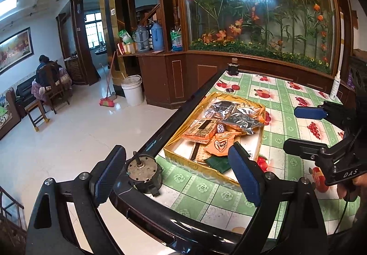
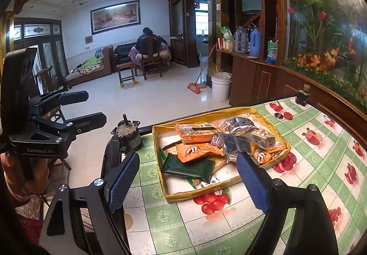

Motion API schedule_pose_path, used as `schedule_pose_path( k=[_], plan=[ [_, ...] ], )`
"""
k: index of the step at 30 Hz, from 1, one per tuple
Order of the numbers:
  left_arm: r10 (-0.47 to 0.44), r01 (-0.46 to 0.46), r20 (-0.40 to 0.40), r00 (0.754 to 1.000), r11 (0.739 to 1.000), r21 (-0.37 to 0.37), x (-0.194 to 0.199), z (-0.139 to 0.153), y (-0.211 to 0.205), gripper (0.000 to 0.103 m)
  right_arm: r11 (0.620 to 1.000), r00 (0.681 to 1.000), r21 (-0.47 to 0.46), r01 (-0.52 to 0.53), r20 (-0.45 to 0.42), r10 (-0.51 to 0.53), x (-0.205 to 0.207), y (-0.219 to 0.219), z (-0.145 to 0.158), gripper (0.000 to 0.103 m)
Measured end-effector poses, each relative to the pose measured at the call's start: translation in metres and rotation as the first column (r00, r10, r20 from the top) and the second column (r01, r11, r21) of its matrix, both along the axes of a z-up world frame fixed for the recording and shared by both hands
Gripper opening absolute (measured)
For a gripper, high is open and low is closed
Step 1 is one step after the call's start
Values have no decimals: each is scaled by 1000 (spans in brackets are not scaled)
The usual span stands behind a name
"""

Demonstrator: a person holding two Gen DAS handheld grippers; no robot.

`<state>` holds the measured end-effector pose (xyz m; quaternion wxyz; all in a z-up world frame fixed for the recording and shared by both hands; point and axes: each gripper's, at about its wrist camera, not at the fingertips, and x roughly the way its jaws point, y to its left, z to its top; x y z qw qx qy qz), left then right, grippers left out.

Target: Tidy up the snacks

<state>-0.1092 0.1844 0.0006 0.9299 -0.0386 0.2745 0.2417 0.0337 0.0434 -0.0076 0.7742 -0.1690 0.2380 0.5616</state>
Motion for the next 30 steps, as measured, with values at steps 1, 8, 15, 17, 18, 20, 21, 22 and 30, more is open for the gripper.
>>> schedule_pose_path(
  k=[1, 8, 15, 17, 18, 20, 21, 22, 30],
  plan=[
    [-3, 3, 2, 1000, 1000, -3, -1, 0, -1, 91, 1000, 1000, -1, -5, 0, 5, -1, 1, -1, 88],
    [-25, 25, 12, 1000, 1000, 1, -6, 1, -6, 91, 1000, 1000, -6, -23, 8, 23, -5, 4, 1, 88],
    [-36, 36, 20, 999, 999, -7, -9, 1, -9, 92, 1000, 999, -6, -26, 18, 26, -7, 4, 3, 88],
    [-40, 41, 24, 999, 999, -12, -10, 2, -9, 92, 1000, 1000, -8, -26, 18, 26, -6, 4, 3, 88],
    [-41, 42, 24, 999, 999, -13, -11, 2, -10, 92, 1000, 1000, -8, -25, 18, 25, -6, 4, 3, 88],
    [-45, 46, 23, 999, 999, -18, -11, 2, -9, 92, 1000, 1000, -9, -25, 19, 25, -7, 4, 3, 88],
    [-47, 47, 22, 999, 999, -21, -11, 2, -9, 92, 1000, 999, -9, -26, 20, 26, -7, 3, 4, 88],
    [-47, 48, 24, 999, 999, -22, -11, 2, -9, 92, 1000, 999, -8, -25, 20, 26, -6, 4, 3, 88],
    [-50, 51, 27, 998, 998, -28, -12, 2, -9, 92, 999, 999, -19, -26, 33, 26, -6, 3, 4, 88]
  ],
)
